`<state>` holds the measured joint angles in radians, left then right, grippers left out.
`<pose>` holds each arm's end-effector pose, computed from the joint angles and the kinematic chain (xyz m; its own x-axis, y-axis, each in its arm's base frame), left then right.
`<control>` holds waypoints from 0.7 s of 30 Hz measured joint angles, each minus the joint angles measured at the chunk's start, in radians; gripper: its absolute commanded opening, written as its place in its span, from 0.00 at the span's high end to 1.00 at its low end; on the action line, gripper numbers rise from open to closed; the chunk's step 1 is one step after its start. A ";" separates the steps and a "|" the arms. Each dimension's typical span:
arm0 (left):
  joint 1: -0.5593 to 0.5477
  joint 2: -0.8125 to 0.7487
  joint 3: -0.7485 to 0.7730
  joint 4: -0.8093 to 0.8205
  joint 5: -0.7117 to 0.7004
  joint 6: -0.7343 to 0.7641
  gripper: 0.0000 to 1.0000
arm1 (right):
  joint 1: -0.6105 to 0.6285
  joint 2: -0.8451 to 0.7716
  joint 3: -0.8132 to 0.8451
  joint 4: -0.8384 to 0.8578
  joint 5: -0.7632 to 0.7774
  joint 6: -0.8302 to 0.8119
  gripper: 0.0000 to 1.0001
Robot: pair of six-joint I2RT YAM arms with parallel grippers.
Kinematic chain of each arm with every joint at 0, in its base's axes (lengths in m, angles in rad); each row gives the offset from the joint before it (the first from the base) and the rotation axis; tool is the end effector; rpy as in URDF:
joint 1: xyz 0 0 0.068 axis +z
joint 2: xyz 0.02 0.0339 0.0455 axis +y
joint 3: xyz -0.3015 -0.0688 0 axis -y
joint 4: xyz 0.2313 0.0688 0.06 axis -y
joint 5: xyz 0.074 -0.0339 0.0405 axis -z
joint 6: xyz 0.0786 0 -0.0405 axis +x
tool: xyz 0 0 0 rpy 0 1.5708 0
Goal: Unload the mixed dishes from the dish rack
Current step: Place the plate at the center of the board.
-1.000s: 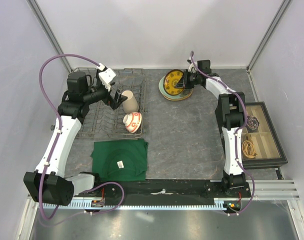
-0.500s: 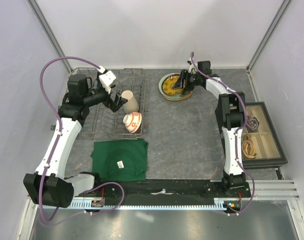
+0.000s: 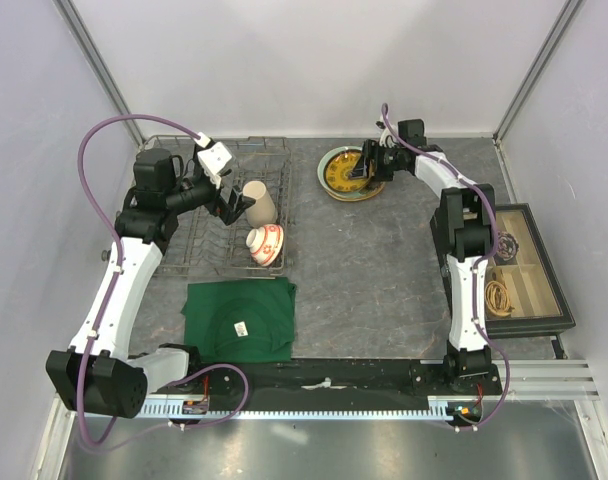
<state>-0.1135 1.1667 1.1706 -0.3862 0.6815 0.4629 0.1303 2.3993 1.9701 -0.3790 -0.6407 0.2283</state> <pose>0.2505 -0.0784 0.4012 -0.0331 0.3528 -0.9351 0.7638 0.6123 0.2040 0.5612 0.1209 0.1765 -0.8146 0.0762 -0.5751 -0.3380 0.7433 0.5773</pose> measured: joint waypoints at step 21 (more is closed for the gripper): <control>0.000 0.000 -0.005 -0.001 -0.111 0.082 0.01 | -0.002 -0.069 0.000 -0.172 0.127 -0.168 0.24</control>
<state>-0.1135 1.1664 1.1652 -0.3874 0.5705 0.5449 0.1280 2.3306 1.9705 -0.5514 -0.5140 0.0601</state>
